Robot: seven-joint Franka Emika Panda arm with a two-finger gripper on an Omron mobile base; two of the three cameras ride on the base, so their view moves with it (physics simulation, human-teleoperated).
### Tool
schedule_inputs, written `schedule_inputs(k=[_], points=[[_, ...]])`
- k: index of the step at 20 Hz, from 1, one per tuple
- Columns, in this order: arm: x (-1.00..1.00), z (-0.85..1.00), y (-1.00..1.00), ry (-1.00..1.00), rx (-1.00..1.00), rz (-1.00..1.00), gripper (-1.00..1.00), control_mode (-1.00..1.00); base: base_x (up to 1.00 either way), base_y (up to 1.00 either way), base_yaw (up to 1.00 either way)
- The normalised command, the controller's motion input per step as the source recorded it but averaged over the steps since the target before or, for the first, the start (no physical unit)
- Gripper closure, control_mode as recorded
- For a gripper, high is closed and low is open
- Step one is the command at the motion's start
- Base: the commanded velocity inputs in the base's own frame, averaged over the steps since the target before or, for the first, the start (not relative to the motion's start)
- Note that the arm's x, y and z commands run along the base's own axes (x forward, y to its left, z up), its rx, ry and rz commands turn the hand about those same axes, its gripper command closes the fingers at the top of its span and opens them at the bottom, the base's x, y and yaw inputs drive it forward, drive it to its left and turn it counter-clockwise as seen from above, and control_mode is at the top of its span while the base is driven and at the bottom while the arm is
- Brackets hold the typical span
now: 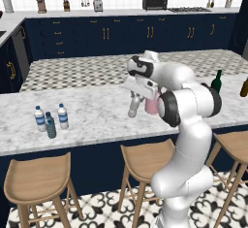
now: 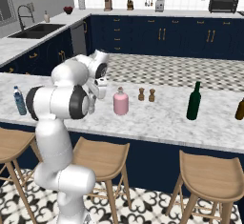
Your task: Move the plastic bottles in the middle to the plastics group, and the glass bottles in the middle to the glass group.
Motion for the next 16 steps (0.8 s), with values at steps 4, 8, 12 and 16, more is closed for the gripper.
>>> schedule_inputs(k=[4, 8, 12, 16], points=[[-0.58, 0.09, 0.84, 0.0, 0.01, 0.04, 1.0, -1.0, 0.0, 0.0, 0.0], [-0.3, 0.01, 0.99, 0.0, 0.0, 0.01, 1.0, -1.0, 0.0, 0.0, 0.0], [0.0, 0.04, 1.0, 0.0, 0.0, 0.0, 1.0, -1.0, 0.0, 0.0, 0.0], [0.07, 0.0, 1.0, 0.0, 0.0, 0.0, 1.0, -1.0, 0.0, 0.0, 0.0]])
